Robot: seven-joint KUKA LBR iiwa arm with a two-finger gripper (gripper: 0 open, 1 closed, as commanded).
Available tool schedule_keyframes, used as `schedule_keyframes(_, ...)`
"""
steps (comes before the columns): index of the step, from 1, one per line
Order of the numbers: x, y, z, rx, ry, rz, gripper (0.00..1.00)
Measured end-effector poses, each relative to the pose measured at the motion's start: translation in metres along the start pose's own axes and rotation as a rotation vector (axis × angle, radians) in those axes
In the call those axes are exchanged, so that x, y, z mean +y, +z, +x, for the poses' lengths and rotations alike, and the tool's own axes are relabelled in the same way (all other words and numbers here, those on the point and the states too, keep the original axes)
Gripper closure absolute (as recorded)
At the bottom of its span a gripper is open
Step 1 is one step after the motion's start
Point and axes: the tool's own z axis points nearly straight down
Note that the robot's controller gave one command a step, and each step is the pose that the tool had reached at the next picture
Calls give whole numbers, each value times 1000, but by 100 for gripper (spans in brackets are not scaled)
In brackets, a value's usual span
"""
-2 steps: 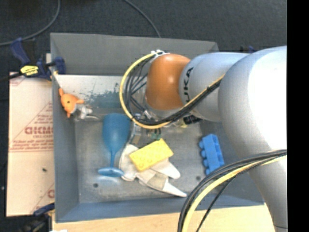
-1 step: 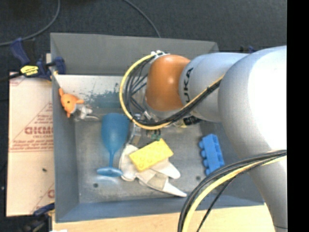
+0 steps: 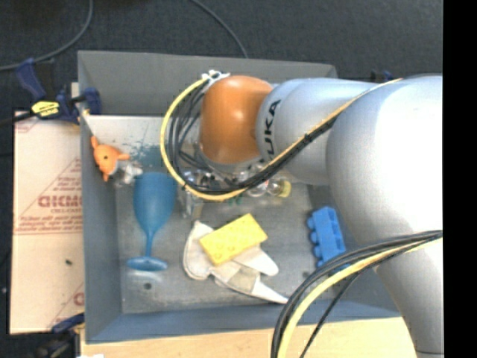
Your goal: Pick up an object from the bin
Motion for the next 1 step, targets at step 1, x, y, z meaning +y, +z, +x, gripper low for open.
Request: schedule_keyframes(1, 1, 0, 0, 1, 2, -2, 100)
